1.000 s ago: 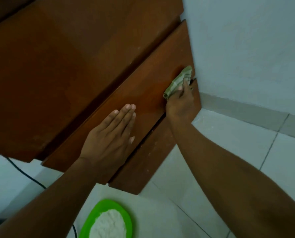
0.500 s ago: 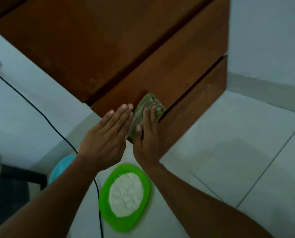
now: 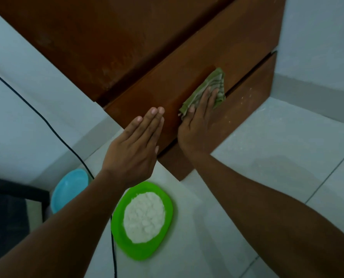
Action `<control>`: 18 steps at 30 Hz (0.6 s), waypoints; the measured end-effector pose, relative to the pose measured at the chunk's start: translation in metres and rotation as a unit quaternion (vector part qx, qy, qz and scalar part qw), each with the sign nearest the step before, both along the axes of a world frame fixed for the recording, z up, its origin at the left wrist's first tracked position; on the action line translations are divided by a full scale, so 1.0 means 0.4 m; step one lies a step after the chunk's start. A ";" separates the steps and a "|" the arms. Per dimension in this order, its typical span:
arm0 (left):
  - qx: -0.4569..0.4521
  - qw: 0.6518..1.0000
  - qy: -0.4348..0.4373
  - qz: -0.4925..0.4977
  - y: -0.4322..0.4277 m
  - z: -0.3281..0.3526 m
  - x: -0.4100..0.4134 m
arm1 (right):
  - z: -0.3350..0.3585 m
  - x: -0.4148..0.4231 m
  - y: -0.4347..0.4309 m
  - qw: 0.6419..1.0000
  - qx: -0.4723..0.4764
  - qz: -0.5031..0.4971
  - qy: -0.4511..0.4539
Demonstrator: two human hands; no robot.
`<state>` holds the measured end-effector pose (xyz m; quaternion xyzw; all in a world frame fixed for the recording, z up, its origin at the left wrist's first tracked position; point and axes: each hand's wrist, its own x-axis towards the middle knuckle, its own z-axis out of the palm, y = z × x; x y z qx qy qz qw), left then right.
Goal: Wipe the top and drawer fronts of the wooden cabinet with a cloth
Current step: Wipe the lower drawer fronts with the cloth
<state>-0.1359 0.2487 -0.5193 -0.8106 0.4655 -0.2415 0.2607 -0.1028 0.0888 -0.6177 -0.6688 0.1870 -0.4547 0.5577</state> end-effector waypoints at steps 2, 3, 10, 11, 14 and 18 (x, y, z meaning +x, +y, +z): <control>-0.004 1.000 0.009 0.001 -0.016 -0.009 0.002 | 0.010 0.011 -0.036 1.000 0.010 -0.018 -0.003; -0.004 1.000 0.012 0.002 -0.023 -0.013 0.003 | 0.016 0.013 -0.059 0.999 0.016 -0.030 -0.005; -0.007 1.000 0.017 0.015 -0.040 -0.025 0.004 | 0.040 0.049 -0.237 0.983 0.003 -0.164 0.084; -0.008 1.000 0.018 0.016 -0.043 -0.026 0.002 | 0.050 0.058 -0.257 0.982 0.024 -0.158 0.100; -0.001 1.000 0.022 0.021 -0.044 -0.022 -0.001 | 0.070 0.057 -0.325 0.983 0.081 -0.090 0.141; 0.026 0.999 0.019 0.023 -0.037 0.001 -0.005 | 0.089 0.039 -0.367 0.978 0.106 -0.113 0.142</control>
